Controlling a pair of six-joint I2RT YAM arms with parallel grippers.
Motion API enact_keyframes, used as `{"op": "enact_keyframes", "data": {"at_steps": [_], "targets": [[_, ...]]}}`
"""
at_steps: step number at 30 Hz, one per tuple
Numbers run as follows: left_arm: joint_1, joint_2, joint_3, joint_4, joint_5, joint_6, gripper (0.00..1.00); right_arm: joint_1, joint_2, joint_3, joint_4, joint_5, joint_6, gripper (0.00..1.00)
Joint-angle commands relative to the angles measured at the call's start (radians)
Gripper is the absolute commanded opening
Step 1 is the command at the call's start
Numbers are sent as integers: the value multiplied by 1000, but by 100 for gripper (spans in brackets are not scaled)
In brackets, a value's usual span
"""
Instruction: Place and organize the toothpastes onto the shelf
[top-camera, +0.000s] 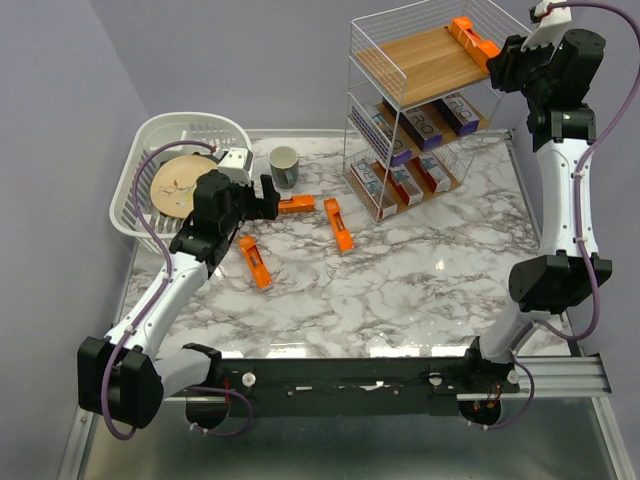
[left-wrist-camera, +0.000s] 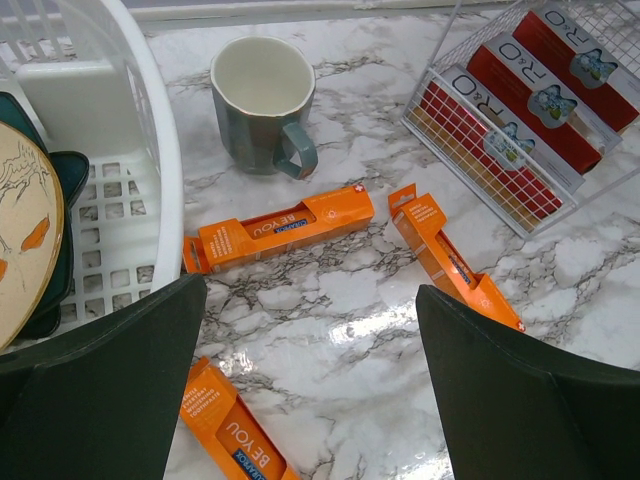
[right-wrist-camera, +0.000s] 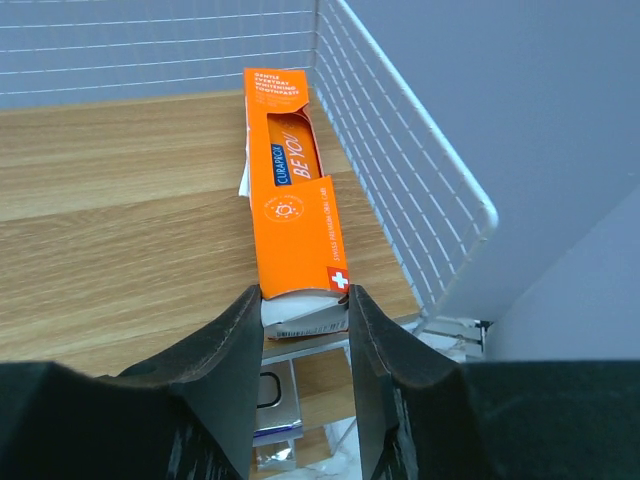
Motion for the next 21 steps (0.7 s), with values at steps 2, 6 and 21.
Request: {"op": "enact_keyframes", "data": {"at_steps": [2, 6, 21], "targets": [[16, 11, 23, 9, 40, -16, 99, -15, 38, 60, 28, 4, -47, 45], [21, 10, 23, 10, 45, -19, 99, -16, 49, 63, 50, 31, -56, 53], [40, 5, 24, 10, 74, -40, 99, -18, -37, -36, 150, 182, -41, 57]]}}
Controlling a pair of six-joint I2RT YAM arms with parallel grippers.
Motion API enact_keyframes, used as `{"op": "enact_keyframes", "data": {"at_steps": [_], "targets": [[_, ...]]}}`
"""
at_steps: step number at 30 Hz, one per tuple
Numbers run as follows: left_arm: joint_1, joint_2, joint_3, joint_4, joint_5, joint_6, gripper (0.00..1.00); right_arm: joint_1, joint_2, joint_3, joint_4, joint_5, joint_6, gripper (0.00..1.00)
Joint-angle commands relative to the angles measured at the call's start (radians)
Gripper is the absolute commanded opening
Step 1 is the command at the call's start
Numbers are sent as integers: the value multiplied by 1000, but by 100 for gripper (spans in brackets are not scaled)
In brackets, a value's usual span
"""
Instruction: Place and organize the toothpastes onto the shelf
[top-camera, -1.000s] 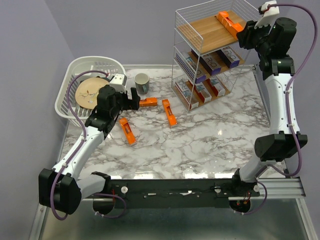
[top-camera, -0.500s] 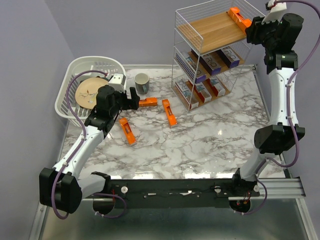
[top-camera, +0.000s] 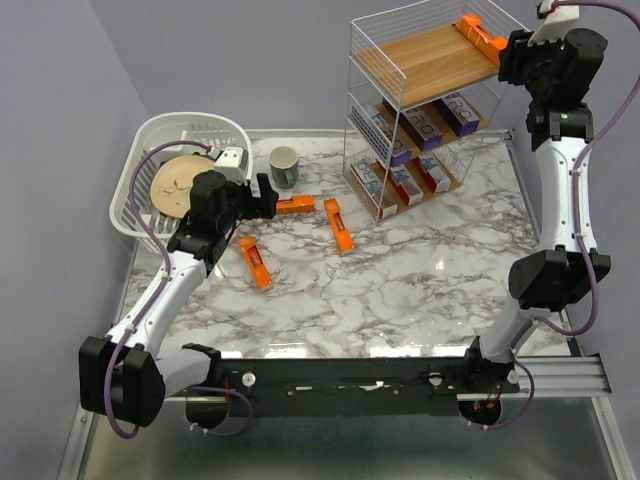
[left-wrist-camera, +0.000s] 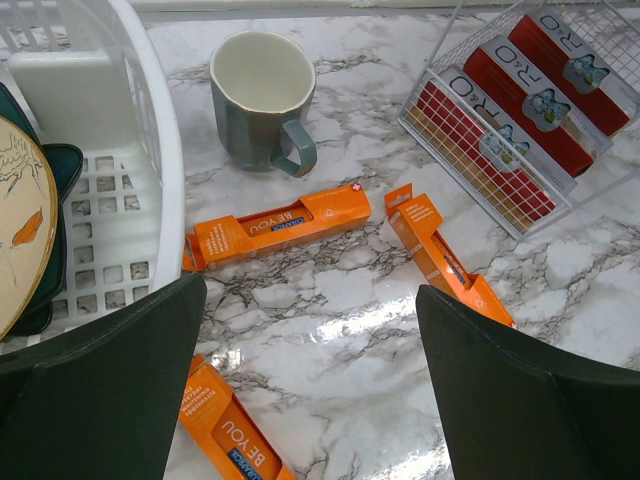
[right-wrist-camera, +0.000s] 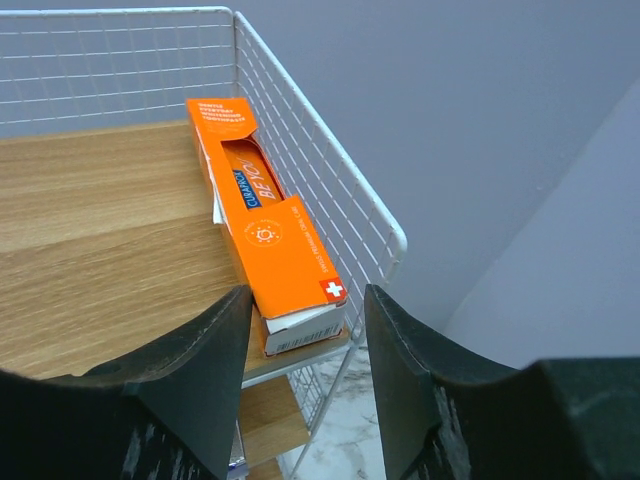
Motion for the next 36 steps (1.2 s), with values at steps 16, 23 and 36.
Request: {"op": "enact_keyframes", "data": {"at_steps": [16, 23, 36], "targets": [[45, -45, 17, 24, 73, -43, 99, -5, -451, -419, 42, -269, 230, 88], [59, -101, 3, 28, 87, -46, 99, 40, -687, -835, 92, -314, 356, 97], [60, -218, -38, 34, 54, -25, 99, 381, -1104, -1538, 242, -133, 494, 98]]}}
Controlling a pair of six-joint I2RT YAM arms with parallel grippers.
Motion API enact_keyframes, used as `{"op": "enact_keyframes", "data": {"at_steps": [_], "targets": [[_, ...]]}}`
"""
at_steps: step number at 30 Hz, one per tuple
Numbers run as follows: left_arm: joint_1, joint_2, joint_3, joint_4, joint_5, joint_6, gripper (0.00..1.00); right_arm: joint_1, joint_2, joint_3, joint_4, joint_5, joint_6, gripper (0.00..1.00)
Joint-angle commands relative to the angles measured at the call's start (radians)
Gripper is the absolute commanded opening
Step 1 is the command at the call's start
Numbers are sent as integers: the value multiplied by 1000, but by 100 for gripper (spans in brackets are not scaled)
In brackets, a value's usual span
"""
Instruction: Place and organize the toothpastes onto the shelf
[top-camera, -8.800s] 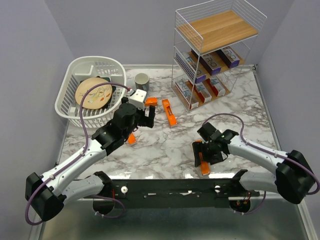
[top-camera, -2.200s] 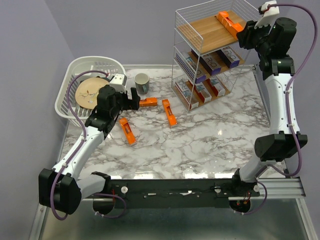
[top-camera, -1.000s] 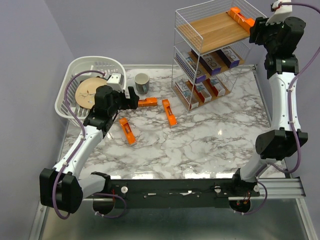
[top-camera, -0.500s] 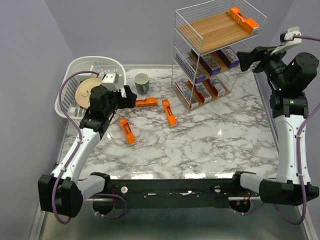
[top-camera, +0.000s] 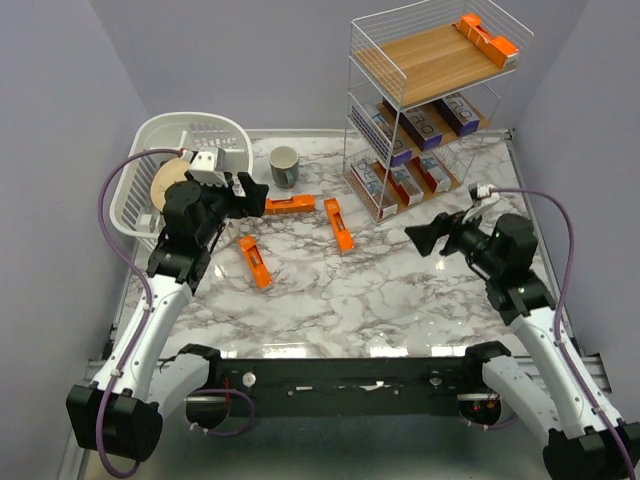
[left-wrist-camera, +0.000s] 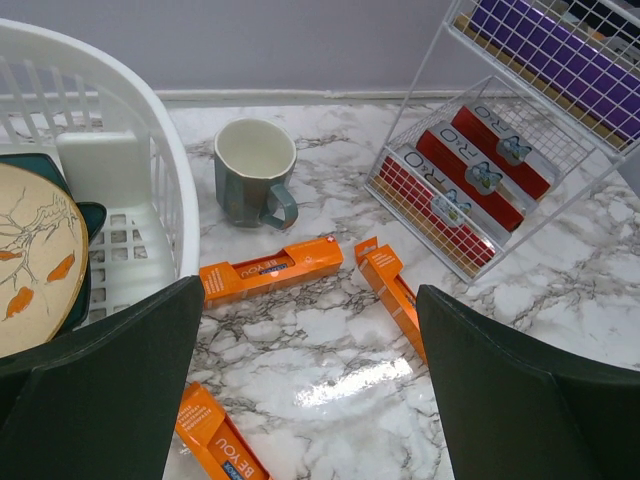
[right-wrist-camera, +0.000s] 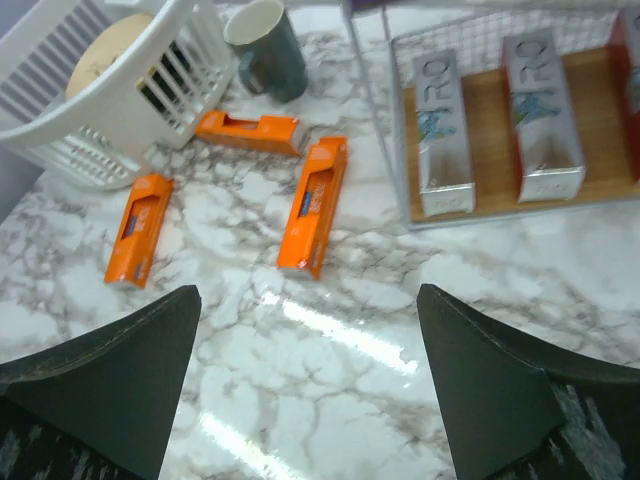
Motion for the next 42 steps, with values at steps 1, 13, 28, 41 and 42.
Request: {"op": "enact_keyframes", "data": {"at_steps": [1, 13, 28, 41, 42], "targets": [[7, -48, -28, 28, -10, 14, 99, 131, -128, -226, 152, 91, 125, 98], [10, -107, -42, 33, -38, 15, 99, 468, 35, -509, 509, 361, 220, 100], [24, -85, -48, 33, -35, 15, 99, 668, 717, -373, 1011, 737, 90, 92], [105, -73, -53, 88, 63, -60, 99, 720, 1066, -138, 1017, 816, 71, 77], [111, -71, -54, 89, 67, -65, 99, 723, 1077, -118, 1014, 829, 75, 75]]}}
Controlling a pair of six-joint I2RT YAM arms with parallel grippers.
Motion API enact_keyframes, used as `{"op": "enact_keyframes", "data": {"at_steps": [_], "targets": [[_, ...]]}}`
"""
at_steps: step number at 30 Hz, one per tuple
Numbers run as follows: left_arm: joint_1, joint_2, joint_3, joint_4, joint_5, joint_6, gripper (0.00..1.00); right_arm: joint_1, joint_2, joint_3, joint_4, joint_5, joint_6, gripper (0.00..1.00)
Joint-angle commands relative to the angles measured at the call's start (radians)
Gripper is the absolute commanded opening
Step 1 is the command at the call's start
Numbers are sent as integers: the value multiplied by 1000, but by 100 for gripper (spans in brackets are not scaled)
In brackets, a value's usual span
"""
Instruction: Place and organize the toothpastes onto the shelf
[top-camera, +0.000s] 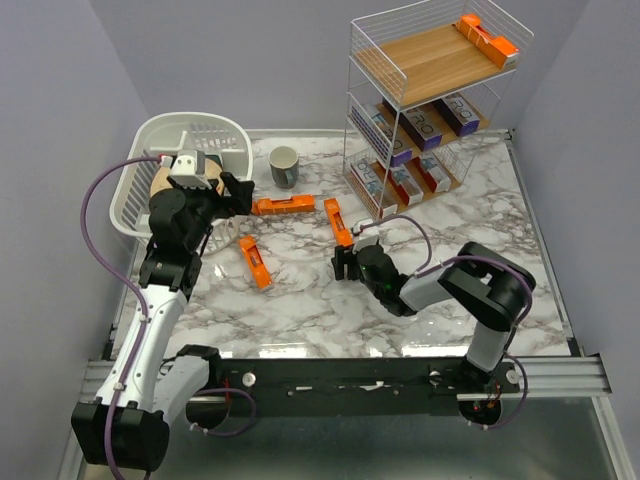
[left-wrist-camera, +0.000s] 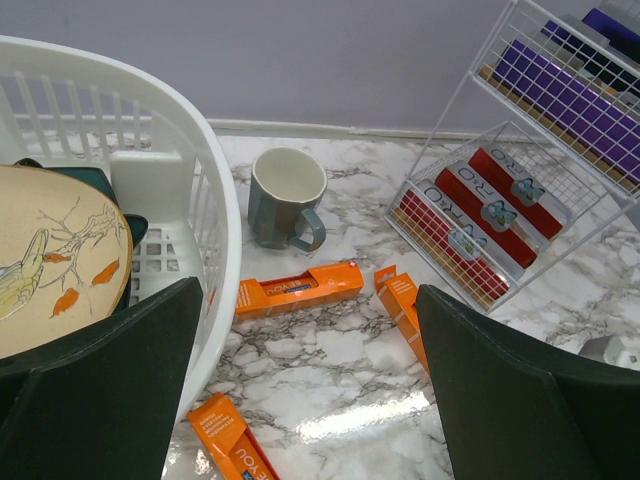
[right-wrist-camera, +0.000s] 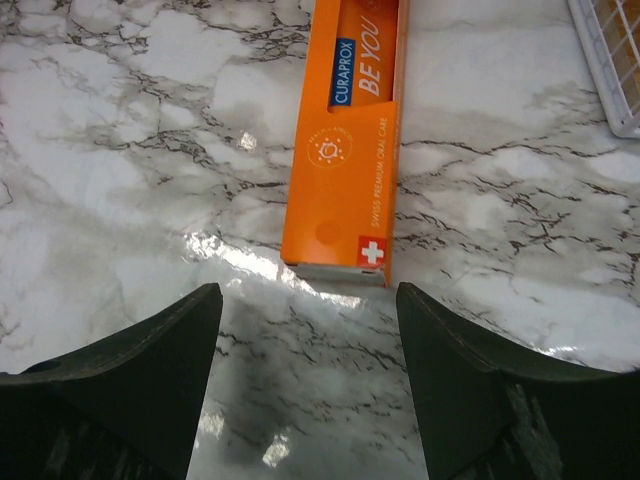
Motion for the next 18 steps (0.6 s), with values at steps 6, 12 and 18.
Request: {"op": "enact_keyframes", "data": {"at_steps": [6, 12, 18], "targets": [[38, 12, -11, 49, 68, -51, 99, 32, 122, 93, 32, 139, -16, 65], [45, 18, -11, 50, 83, -62, 99, 35, 131, 120, -5, 200, -9, 59], [45, 23, -14, 50, 85, -63, 99, 33, 133, 120, -12, 232, -4, 52]]}}
